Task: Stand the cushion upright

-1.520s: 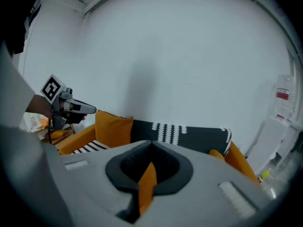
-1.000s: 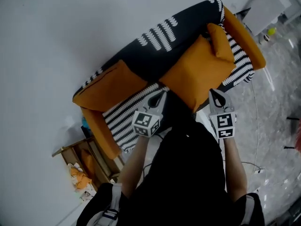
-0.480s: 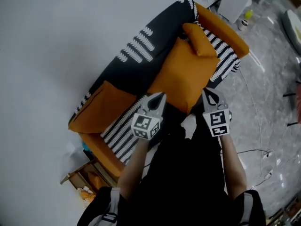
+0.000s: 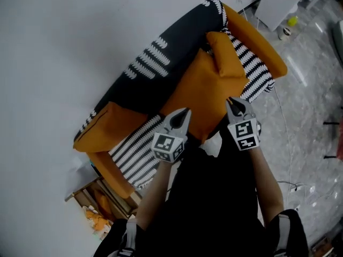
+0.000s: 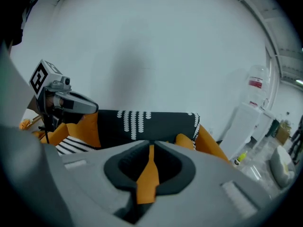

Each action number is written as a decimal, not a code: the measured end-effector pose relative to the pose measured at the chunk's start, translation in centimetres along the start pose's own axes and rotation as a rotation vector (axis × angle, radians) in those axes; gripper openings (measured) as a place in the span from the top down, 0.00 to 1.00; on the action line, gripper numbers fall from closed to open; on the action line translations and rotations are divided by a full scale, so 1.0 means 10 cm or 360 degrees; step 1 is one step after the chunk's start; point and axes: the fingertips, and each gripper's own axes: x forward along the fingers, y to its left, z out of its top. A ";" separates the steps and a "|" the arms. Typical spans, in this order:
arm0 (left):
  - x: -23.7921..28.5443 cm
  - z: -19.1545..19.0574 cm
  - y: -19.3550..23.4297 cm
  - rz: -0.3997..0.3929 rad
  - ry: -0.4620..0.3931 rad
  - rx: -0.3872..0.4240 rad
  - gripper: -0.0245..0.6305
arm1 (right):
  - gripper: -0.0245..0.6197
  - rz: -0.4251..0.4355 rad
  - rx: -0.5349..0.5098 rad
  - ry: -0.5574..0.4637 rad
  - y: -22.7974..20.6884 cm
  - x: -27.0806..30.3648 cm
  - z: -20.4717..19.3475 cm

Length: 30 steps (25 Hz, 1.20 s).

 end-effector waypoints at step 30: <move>2.05 -0.16 0.22 0.0333 0.0171 -0.0196 0.94 | 0.55 0.0404 -0.0305 0.0336 -1.35 2.07 -1.03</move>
